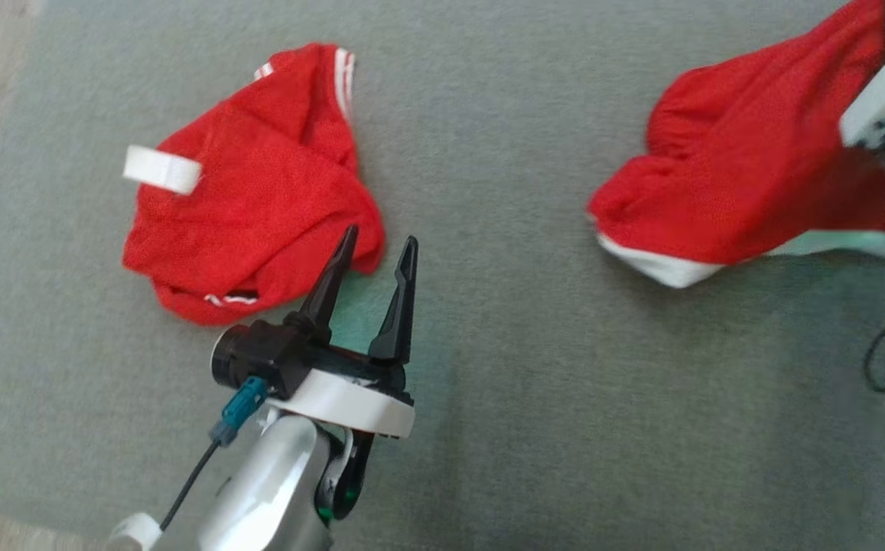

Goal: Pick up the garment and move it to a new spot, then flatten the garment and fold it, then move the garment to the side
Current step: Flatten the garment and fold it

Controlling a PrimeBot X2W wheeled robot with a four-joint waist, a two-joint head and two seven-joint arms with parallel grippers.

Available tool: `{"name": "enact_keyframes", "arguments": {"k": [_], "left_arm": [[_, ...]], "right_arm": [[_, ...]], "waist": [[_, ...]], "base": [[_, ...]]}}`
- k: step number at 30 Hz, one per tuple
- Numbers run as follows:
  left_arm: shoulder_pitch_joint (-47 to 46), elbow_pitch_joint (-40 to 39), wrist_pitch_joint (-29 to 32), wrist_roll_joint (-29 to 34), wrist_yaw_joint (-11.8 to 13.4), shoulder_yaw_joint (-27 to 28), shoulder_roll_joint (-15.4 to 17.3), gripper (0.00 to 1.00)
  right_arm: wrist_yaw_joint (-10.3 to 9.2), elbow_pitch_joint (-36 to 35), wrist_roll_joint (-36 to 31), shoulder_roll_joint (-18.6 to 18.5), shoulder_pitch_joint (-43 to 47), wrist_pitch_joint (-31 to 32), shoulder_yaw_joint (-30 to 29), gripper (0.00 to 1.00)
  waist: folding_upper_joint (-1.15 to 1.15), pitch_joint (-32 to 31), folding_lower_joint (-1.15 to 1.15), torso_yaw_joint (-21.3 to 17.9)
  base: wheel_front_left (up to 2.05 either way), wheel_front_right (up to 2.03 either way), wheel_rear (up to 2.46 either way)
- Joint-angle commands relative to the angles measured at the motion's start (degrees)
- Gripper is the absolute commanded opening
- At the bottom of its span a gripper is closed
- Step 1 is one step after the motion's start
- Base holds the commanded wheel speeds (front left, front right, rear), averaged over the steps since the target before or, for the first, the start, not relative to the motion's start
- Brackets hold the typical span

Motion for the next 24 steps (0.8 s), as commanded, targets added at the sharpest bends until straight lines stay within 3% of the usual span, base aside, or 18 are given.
{"name": "enact_keyframes", "arguments": {"k": [1, 7, 8, 9, 16, 24], "left_arm": [[-2.14, -2.11, -0.46, -0.78, 0.19, 0.93, 0.20, 1.00], [-3.39, -2.84, -0.46, -1.99, 0.49, -0.27, 0.20, 1.00], [-3.50, -2.88, -0.46, -2.11, 0.60, -0.34, 0.20, 1.00], [-3.59, -2.91, -0.46, -2.22, 0.66, -0.42, 0.20, 1.00], [-3.81, -2.94, -0.46, -2.31, 1.19, 0.11, 0.20, 1.00], [-3.14, -2.66, -0.46, -0.80, 1.09, 2.06, 0.20, 1.00]], "right_arm": [[-0.04, -0.81, -1.20, -1.66, -4.05, 0.42, 1.69, 0.00], [-0.04, 5.60, -4.67, -5.98, -8.99, -0.65, 2.60, 0.00], [-0.04, 7.03, -5.66, -6.35, -9.63, -0.67, 2.42, 0.55], [-0.04, 8.89, -6.51, -6.72, -10.31, -0.13, 2.16, 1.00], [-0.04, 16.88, -10.68, -7.18, -12.31, -2.24, 4.18, 1.00], [-0.04, 20.76, -7.91, -5.81, -11.47, -5.68, 6.66, 1.00]], "waist": [[0.00, 2.15, -0.01, 2.65], [0.00, 4.37, -0.01, 6.10], [0.00, 4.51, -0.01, 6.36], [0.00, 4.63, -0.01, 6.56], [0.00, 3.17, -0.01, 5.38], [0.00, -0.59, -0.01, 0.50]], "base": [[0.00, 0.00, 0.00], [0.00, 0.00, 0.00], [0.00, 0.00, 0.00], [0.00, 0.00, 0.00], [0.00, 0.00, 0.00], [0.00, 0.00, 0.00]]}}
